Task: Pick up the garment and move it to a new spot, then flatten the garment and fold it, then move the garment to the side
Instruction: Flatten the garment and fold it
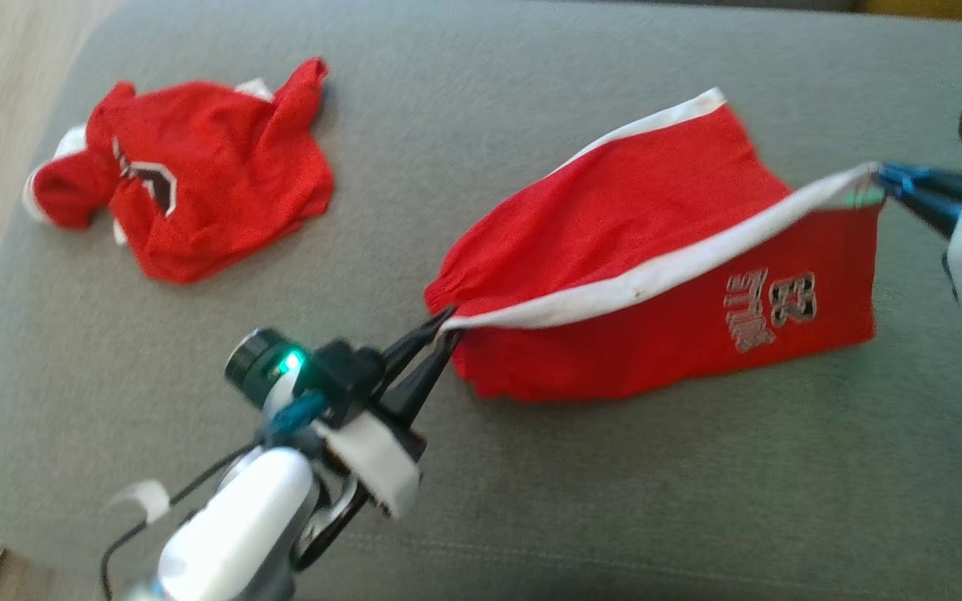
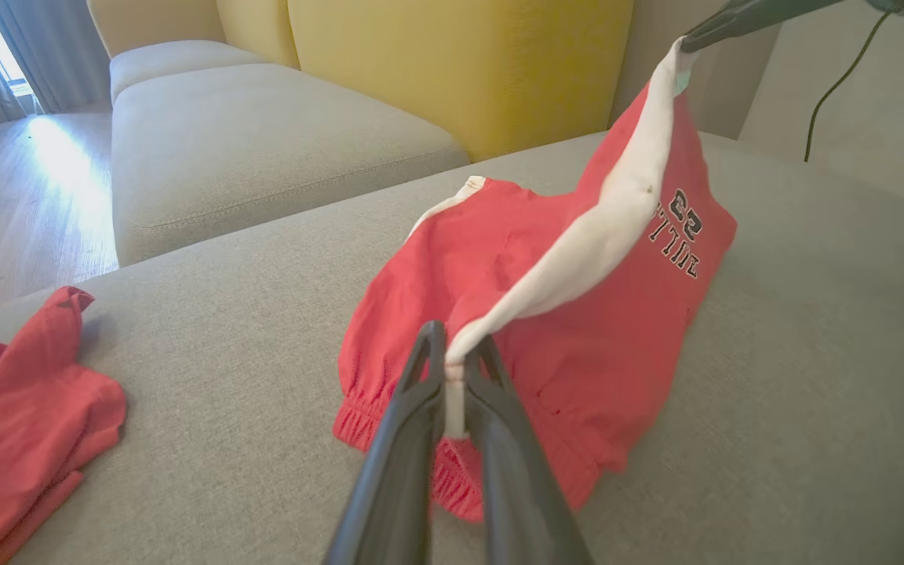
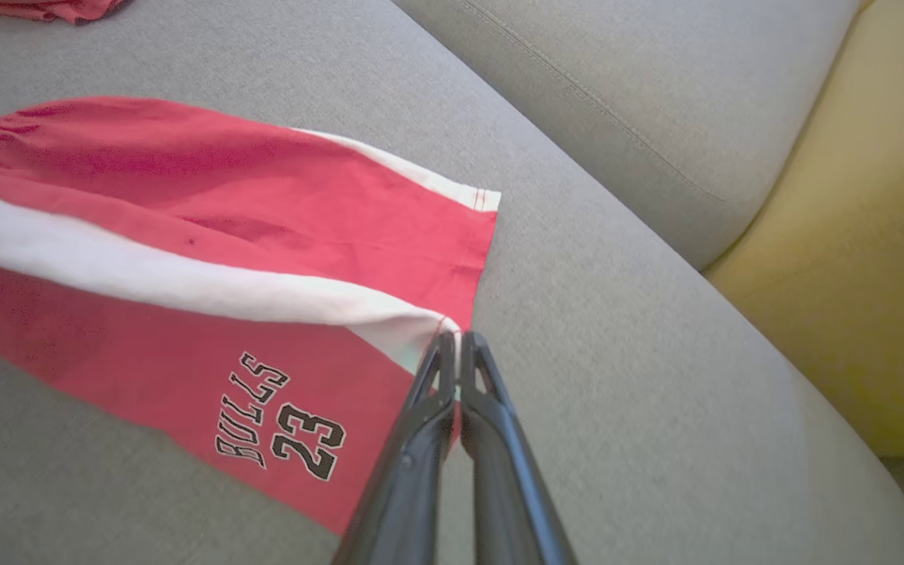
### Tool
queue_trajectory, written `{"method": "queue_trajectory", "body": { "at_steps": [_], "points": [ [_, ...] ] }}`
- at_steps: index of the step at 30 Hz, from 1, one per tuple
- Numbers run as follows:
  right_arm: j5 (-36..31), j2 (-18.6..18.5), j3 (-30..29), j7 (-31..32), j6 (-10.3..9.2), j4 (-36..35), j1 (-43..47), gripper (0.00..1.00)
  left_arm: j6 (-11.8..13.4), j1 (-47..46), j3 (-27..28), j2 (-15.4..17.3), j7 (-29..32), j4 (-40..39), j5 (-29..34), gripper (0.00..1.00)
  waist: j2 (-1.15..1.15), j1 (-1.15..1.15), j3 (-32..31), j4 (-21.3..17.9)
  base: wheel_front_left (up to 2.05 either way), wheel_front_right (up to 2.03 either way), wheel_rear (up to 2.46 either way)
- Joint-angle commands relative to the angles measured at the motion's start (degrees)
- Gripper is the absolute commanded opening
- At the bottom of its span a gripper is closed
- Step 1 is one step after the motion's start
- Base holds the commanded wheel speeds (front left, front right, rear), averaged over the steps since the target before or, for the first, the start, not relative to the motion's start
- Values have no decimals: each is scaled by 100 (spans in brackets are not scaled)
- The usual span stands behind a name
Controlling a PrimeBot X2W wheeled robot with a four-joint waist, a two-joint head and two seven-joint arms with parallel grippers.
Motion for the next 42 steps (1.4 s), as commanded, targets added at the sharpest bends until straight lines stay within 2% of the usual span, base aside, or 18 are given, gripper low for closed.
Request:
{"method": "queue_trajectory", "body": {
  "at_steps": [1, 12, 18, 33, 34, 35, 36, 37, 42],
  "points": [
    [-54, -67, -2, 14, 36, 4, -166, 0, -38, -374, 209, 10, -61, -94, 24, 0, 0, 0, 280, 266, 0, 0, 0],
    [-214, 313, 867, -18, 36, 922, -1591, 0, -118, -1183, 222, -533, -189, 689, 29, 0, 0, 0, 909, 703, 0, 0, 0],
    [-300, 500, 1299, -63, 36, 1526, -2192, 0, -167, -1469, 255, -765, -223, 1083, 18, 0, 0, 0, 1171, 776, 0, 0, 0],
    [-89, 834, 1549, -465, 36, 2334, -2834, 0, -230, -1828, 627, -1052, -233, 1173, 210, 0, 0, 0, 1700, 855, 0, 0, 0],
    [-56, 869, 1523, -577, 36, 2432, -2865, 78, -234, -1839, 648, -1064, -233, 1184, 232, 3, 0, 0, 1719, 860, 0, 0, 0],
    [5, 923, 1494, -680, 36, 2517, -2872, 100, -230, -1853, 681, -1077, -233, 1175, 267, 38, 0, 0, 1734, 864, 0, 0, 0],
    [47, 972, 1466, -815, 36, 2580, -2884, 100, -214, -1859, 724, -1091, -233, 1158, 301, 61, 0, 0, 1747, 866, 0, 0, 0],
    [105, 1017, 1414, -947, 36, 2671, -2888, 100, -196, -1855, 768, -1107, -233, 1147, 328, 100, 0, 0, 1755, 867, 0, 0, 0],
    [285, 1182, 1389, -1353, 36, 2994, -2767, 100, -168, -1760, 966, -1163, -233, 1145, 418, 100, 0, 0, 1666, 809, 0, 0, 0]
  ]
}}
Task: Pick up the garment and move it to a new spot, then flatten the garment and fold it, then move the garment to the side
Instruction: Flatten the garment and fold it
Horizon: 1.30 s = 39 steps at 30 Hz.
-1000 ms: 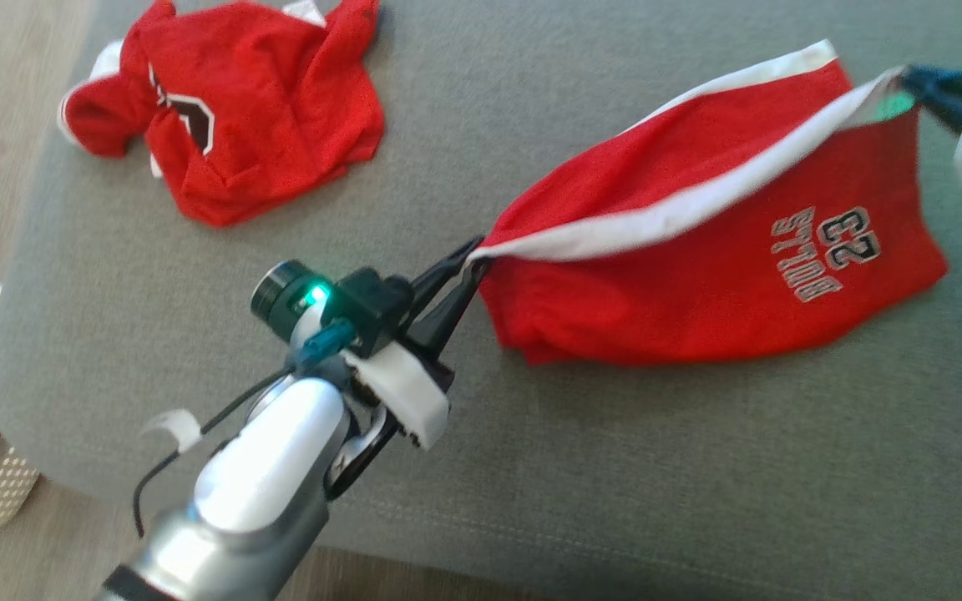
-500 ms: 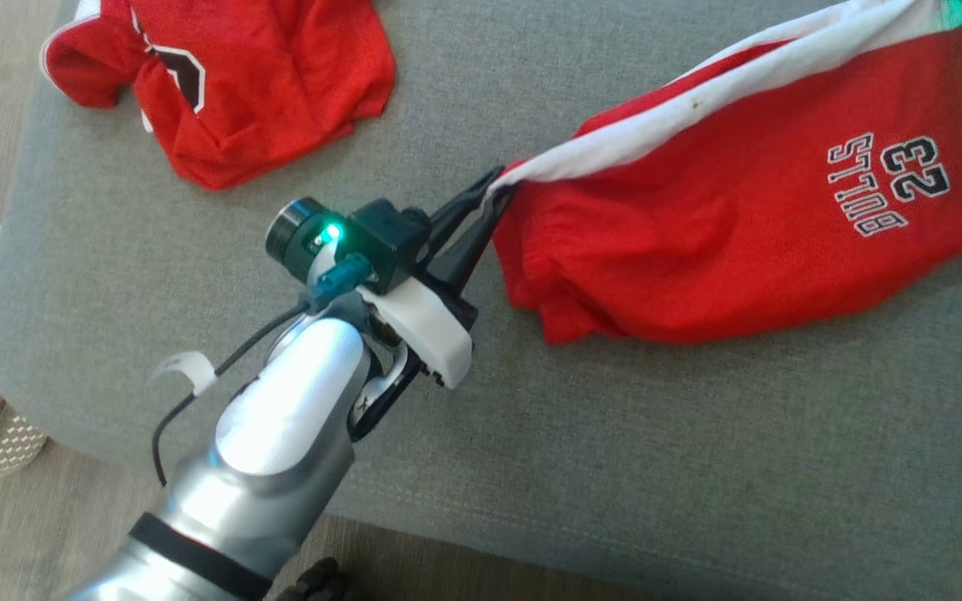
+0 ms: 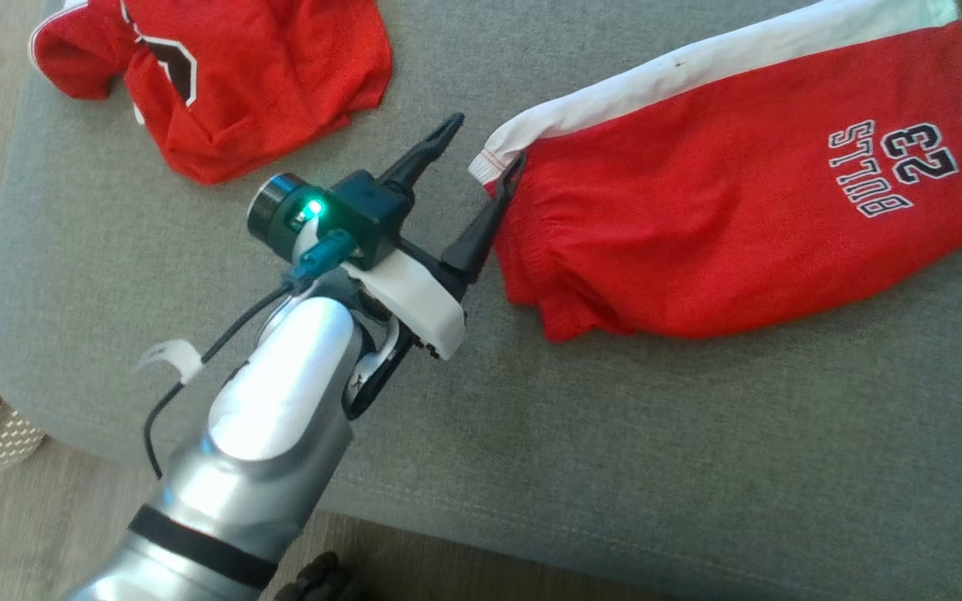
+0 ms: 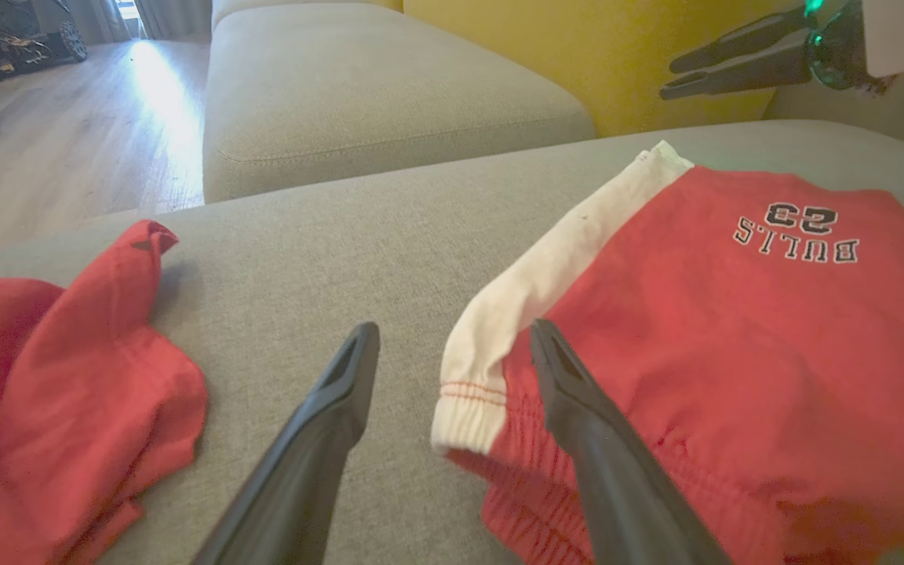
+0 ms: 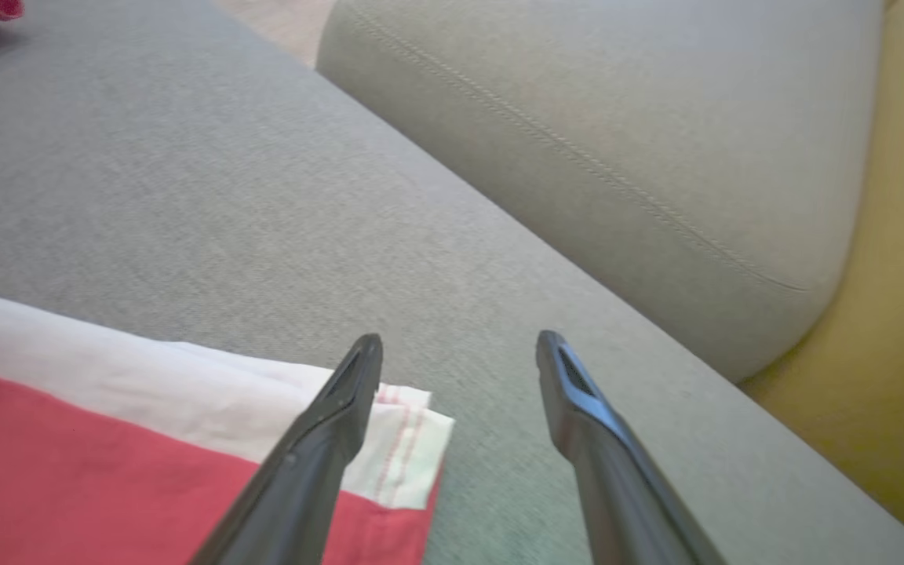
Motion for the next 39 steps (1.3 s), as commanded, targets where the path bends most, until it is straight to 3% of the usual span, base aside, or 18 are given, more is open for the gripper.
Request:
{"method": "queue_trajectory", "body": {
  "at_steps": [1, 10, 15, 19, 25, 31, 32, 39],
  "points": [
    [-19, -59, -56, -171, 36, 78, 23, 100, 46, -76, 280, 99, -69, -206, 64, 100, 0, 0, -75, -55, 0, 0, 0],
    [-84, 532, -629, -1796, 36, 768, 663, 100, 370, 619, 1463, 39, -70, -962, -85, 100, 0, 0, -718, -405, 0, 0, 0],
    [-473, 980, -894, -2466, 36, 1207, 1092, 100, 501, 1118, 2186, -14, -70, -1470, -98, 100, 0, 0, -1154, -605, 0, 0, 0],
    [-918, 1443, -1612, -2832, 36, 1362, 1513, 100, 584, 1565, 2579, -35, -70, -1766, 255, 100, 0, 0, -1561, -768, 0, 0, 0],
    [-2264, 1768, -3486, -2846, 36, 278, 2719, 100, 572, 2116, 2944, -64, -70, -2019, 331, 100, 0, 0, -1925, -958, 0, 0, 0],
    [-3626, 2503, -5369, -2847, 36, -1043, 4574, 100, 512, 2668, 3031, -77, -70, -2286, 585, 100, 0, 0, -2181, -1064, 0, 0, 0],
    [-3626, 2503, -5369, -2847, 36, -1043, 4574, 100, 512, 2668, 3031, -77, -70, -2286, 585, 100, 0, 0, -2181, -1064, 0, 0, 0],
    [-4763, 3499, -6470, -2848, 36, -2125, 6200, 100, 737, 3289, 2957, -81, -70, -2538, 371, 100, 0, 0, -2314, -1168, 0, 0, 0]
  ]
}}
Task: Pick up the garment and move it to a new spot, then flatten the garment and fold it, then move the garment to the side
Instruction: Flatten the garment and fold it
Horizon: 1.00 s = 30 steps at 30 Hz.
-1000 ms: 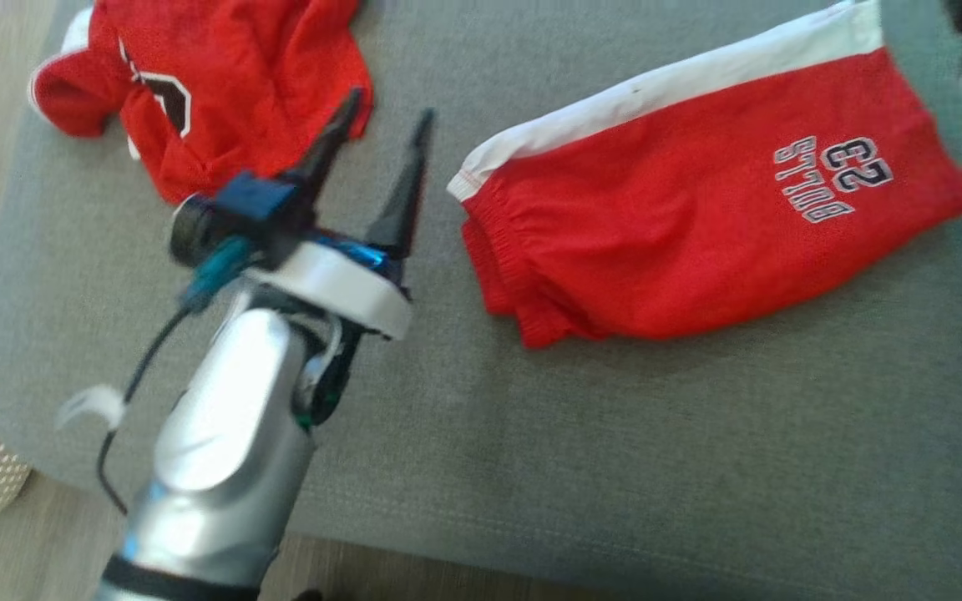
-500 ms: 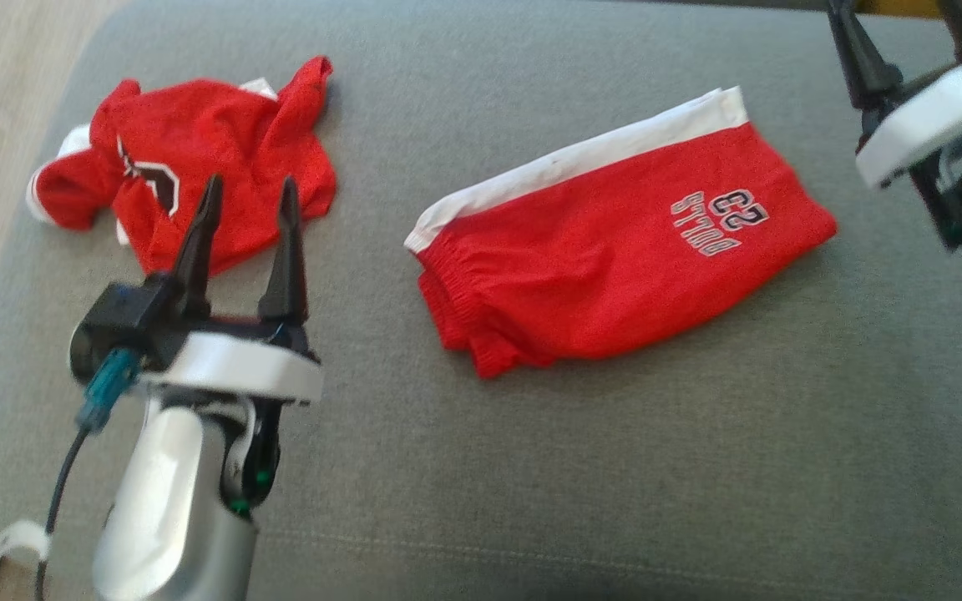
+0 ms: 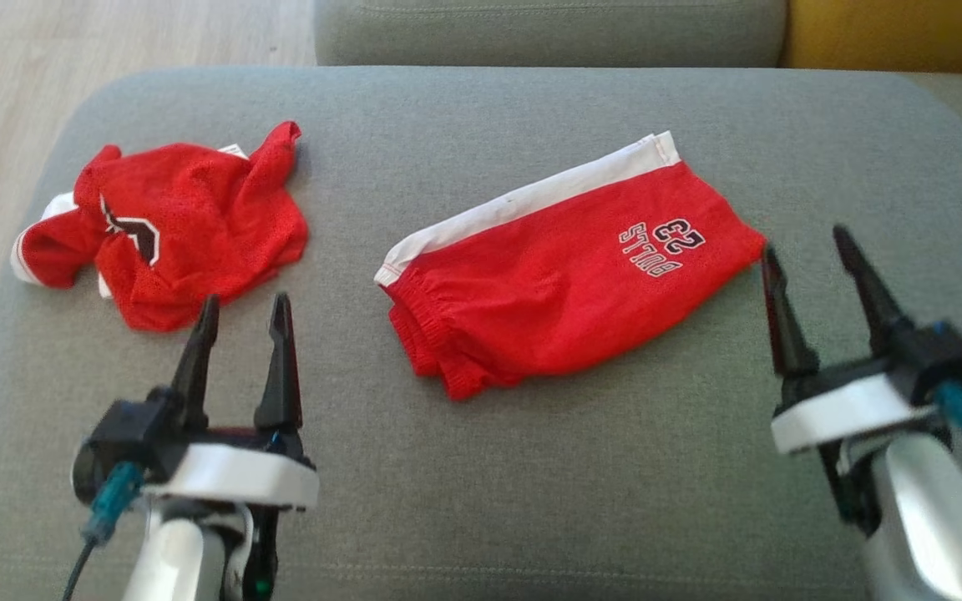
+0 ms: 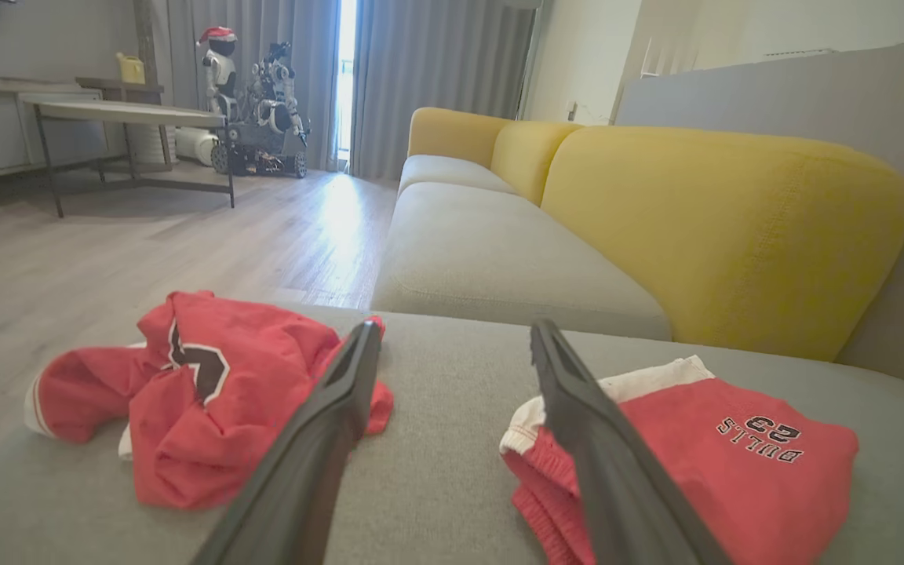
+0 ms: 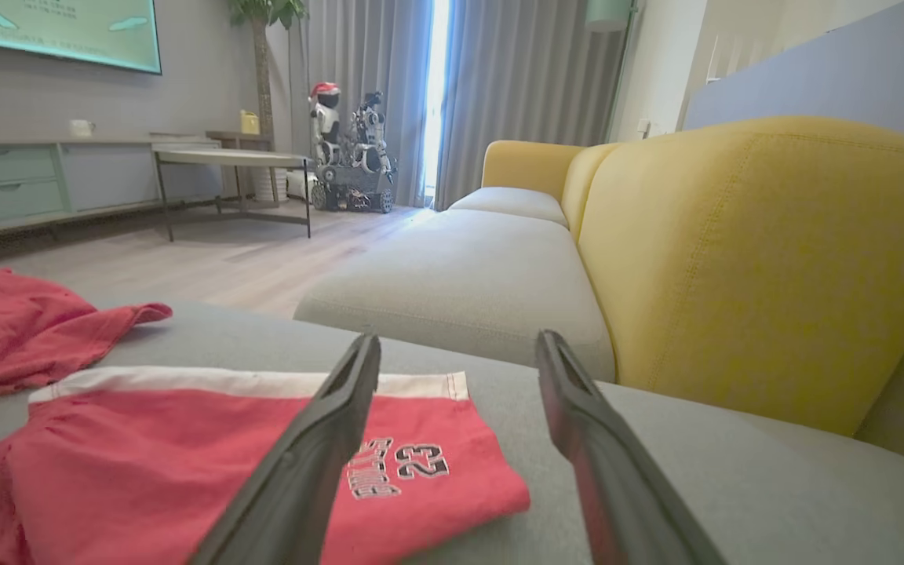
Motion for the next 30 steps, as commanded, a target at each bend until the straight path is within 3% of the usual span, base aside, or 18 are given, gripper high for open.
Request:
{"method": "queue_trajectory", "body": {
  "at_steps": [1, 7, 22, 30],
  "points": [
    [-118, 22, 36, -60, 37, -236, -88, 100, 36, -120, 157, 34, -30, -219, -85, 100, 0, 1, 14, -13, 0, 0, 0],
    [-495, 398, -225, -61, 37, -451, 336, 100, 33, 44, 29, 33, -30, -202, -121, 100, 0, 1, 48, -32, 0, 0, 0],
    [-525, 530, -351, -57, 37, -320, 405, 100, 81, -65, -103, 33, -30, -240, -162, 100, 0, 1, 180, 75, 0, 0, 0],
    [946, 639, -505, 690, 37, 173, -99, 100, 90, -263, -273, 33, -30, -212, -240, 100, 0, 1, 577, 343, 0, 0, 0]
  ]
}}
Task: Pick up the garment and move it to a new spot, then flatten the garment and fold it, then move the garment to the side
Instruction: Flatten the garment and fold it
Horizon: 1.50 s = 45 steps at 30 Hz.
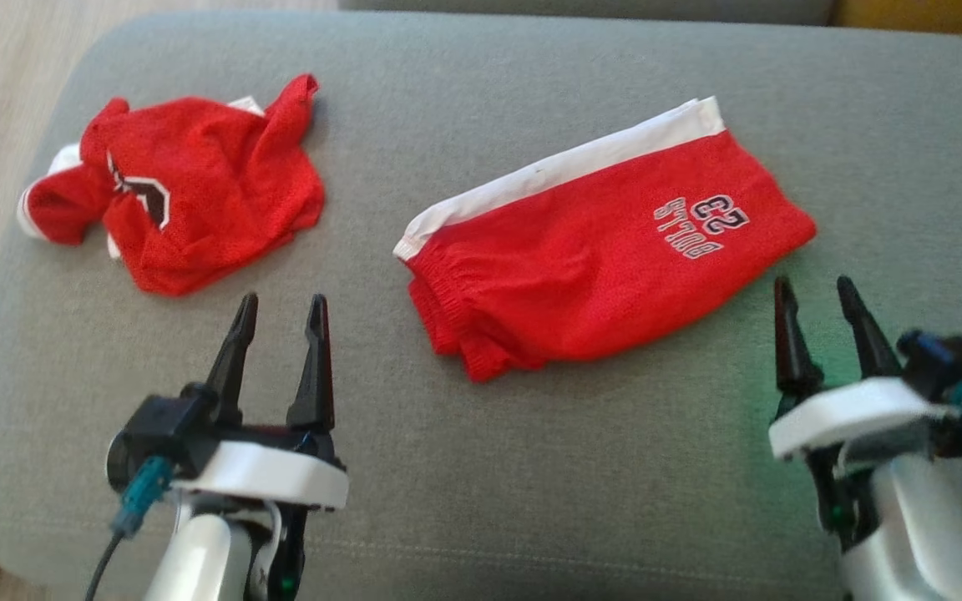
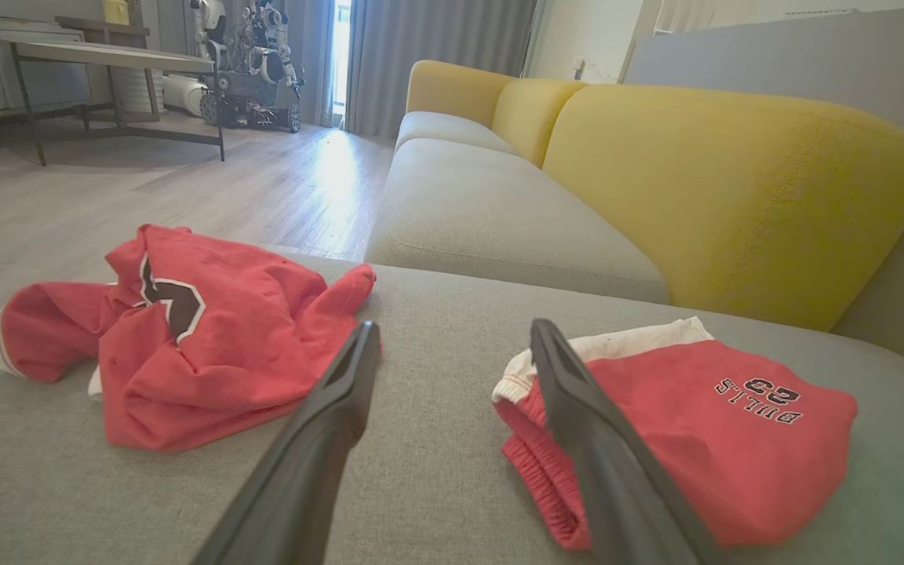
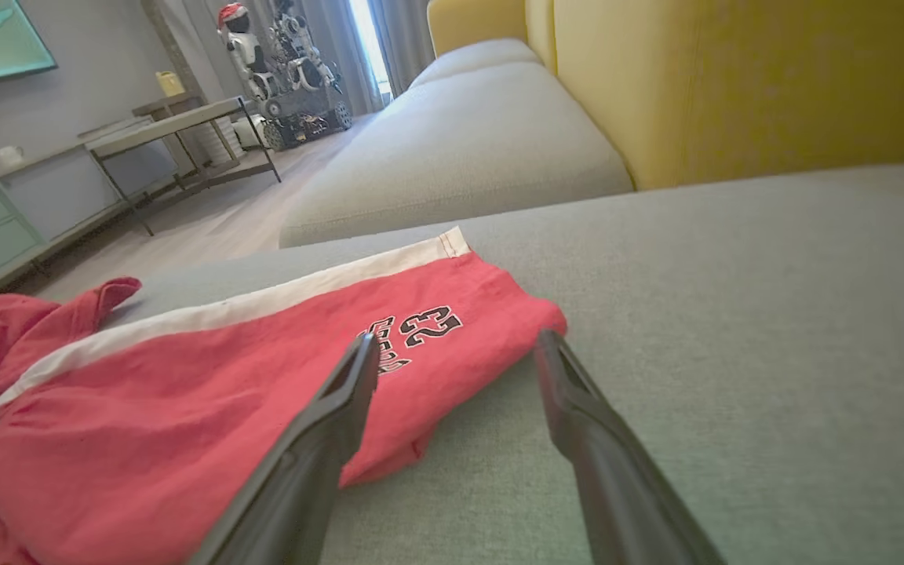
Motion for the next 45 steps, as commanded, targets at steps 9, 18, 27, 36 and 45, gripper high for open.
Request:
{"method": "queue_trajectory", "body": {
  "at_steps": [9, 18, 27, 36, 45],
  "points": [
    [1652, 98, -496, 1053, 37, 740, -1115, 100, 59, -528, -126, 28, -30, -125, -188, 100, 0, 0, 507, 537, 0, 0, 0],
    [1756, 102, -837, 1492, 37, 1501, -1687, 100, 137, -631, -288, 28, -30, -134, -307, 100, 0, 0, 699, 845, 0, 0, 0],
    [1584, 91, -942, 1865, 37, 2133, -2232, 100, 183, -737, -391, 28, -30, -177, -404, 100, 0, 0, 853, 945, 0, 0, 0],
    [1170, 31, -1063, 2079, 37, 2713, -2701, 0, 216, -853, -510, 28, -30, -182, -483, 100, 0, 0, 970, 1016, 0, 0, 0],
    [1265, -9, -1157, 1323, 37, 2674, -2772, 0, 223, -861, -486, 28, -30, -149, -484, 100, 0, 0, 918, 951, 0, 0, 0]
  ]
}}
